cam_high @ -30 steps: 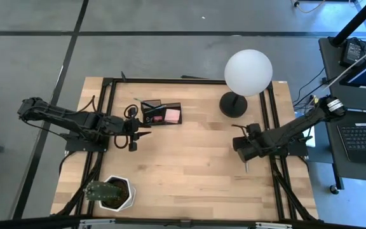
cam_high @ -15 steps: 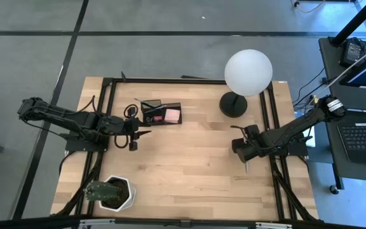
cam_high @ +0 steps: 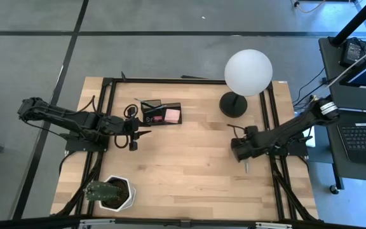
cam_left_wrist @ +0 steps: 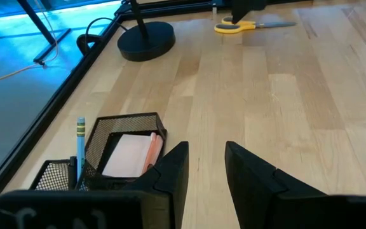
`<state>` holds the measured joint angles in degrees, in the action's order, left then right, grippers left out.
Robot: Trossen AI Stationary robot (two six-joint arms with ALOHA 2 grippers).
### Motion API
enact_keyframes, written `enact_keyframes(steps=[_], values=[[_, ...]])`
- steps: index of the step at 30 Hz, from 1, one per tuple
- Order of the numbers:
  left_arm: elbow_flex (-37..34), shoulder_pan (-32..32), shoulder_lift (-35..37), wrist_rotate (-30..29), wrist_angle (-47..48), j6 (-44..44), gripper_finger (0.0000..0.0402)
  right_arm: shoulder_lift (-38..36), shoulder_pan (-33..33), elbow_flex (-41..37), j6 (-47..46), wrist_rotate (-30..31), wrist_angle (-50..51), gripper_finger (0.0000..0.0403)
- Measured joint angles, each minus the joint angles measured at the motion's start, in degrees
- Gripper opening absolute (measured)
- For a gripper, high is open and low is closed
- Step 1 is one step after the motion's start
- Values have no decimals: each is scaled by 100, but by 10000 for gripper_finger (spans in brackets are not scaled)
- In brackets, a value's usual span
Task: Pick and place office supplies into organizer
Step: Put the yellow scissors into the desk organizer
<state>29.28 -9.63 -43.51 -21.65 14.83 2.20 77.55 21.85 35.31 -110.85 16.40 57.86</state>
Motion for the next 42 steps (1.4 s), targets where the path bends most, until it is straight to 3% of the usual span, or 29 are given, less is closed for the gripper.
enact_keyframes(steps=[11,21,33,42], values=[[-2,0,0,0,0,2,97,552,-59,2,-432,-15,-192,190],[-2,0,0,0,0,2,97,1094,-641,50,-133,-136,-480,190],[-2,-2,0,2,4,2,97,916,-830,-2,-436,-481,-606,190],[-2,-1,0,2,31,2,97,893,-857,-2,1098,-380,-692,189]])
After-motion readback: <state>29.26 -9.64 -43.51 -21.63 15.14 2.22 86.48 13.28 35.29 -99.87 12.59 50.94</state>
